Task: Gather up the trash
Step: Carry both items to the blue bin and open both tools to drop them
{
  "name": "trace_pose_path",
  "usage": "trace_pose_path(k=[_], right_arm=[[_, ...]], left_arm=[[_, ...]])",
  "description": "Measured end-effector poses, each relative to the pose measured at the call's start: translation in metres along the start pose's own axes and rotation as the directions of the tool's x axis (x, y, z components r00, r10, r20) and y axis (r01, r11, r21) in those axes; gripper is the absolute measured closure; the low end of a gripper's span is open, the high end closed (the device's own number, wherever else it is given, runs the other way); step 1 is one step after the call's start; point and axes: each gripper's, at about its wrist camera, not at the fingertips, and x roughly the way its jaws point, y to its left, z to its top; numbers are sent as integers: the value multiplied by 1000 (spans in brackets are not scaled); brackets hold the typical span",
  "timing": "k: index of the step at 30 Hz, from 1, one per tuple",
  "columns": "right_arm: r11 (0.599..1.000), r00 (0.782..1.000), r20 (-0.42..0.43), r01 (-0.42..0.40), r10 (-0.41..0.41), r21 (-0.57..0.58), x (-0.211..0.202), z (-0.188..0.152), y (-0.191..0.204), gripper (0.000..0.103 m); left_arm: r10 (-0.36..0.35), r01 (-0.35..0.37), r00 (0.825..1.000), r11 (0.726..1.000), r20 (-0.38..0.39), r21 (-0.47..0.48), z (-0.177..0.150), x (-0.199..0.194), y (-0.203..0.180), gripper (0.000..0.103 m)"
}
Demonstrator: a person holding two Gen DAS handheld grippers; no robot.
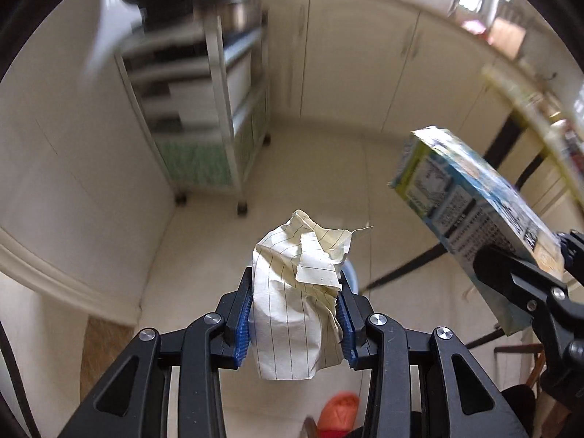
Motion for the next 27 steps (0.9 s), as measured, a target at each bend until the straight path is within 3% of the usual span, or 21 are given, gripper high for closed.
trace_pose_path(k=[4,6,8,11,15,20,24,27], right_arm=[[998,994,-103,27,-20,64,53,-6,-22,57],[996,991,-132,25,-13,90,65,-14,-33,57],[993,986,-164,30,-10,117,81,-18,-42,57],[986,982,-190,13,20,167,100,-23,-55,57],[980,976,-212,-6,49,200,122,-26,-63,57],[972,970,-213,-68,117,224,134,-22,-56,56],[976,973,-201,-73,115,206,128,-11,-42,47],[982,985,-132,-90,113,168,106,0,-27,42]], left_arm=[[-48,47,992,999,-119,-13,-1,57,-11,67],[-34,34,988,999,-151,-4,-3,76,-18,64],[-54,53,984,999,-170,-6,-4,92,-22,62],[-69,68,976,998,-209,-13,13,113,-23,50],[-30,23,978,999,-204,-34,36,124,-16,42],[84,-93,986,994,-144,-61,41,100,-1,40],[128,-134,989,988,-69,-82,29,56,-3,37],[153,-152,988,983,2,-102,23,20,-6,34]])
